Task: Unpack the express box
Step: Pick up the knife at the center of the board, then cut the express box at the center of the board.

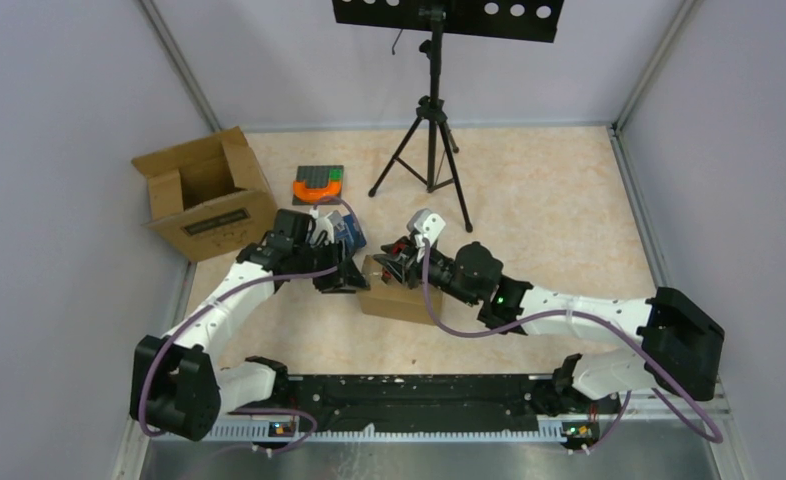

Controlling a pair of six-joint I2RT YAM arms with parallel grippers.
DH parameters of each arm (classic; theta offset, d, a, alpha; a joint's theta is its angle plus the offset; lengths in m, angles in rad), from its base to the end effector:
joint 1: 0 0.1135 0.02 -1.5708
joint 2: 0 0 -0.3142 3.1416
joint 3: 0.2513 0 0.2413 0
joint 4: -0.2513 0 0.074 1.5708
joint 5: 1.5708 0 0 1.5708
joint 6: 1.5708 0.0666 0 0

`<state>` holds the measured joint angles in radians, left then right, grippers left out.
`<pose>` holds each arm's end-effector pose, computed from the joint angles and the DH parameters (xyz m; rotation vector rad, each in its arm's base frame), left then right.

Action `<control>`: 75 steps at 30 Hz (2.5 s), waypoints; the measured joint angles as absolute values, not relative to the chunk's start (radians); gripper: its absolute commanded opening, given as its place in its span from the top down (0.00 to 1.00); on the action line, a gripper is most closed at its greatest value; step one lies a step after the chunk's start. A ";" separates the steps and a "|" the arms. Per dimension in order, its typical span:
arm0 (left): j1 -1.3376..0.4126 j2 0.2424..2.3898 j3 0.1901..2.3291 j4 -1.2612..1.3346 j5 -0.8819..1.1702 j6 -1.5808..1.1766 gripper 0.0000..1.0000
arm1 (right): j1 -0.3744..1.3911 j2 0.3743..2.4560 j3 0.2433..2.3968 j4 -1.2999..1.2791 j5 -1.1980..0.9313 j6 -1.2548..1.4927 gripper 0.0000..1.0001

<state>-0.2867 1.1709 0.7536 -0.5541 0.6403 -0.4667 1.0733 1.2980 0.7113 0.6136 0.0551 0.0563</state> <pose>0.1878 -0.0969 0.2578 0.0317 2.6189 -1.0995 0.1481 0.2651 0.3404 -0.7423 1.4252 0.8458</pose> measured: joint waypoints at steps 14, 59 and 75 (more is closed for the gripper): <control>-0.251 1.187 0.823 -0.584 0.612 -0.421 0.44 | 1.090 1.295 0.707 0.600 0.072 0.062 1.00; -0.385 1.544 0.999 -0.370 0.752 -0.390 0.47 | 1.077 1.237 0.657 0.614 0.152 -0.081 1.00; -0.386 1.547 1.012 -0.387 0.751 -0.381 0.48 | 1.077 1.190 0.628 0.618 0.175 -0.102 1.00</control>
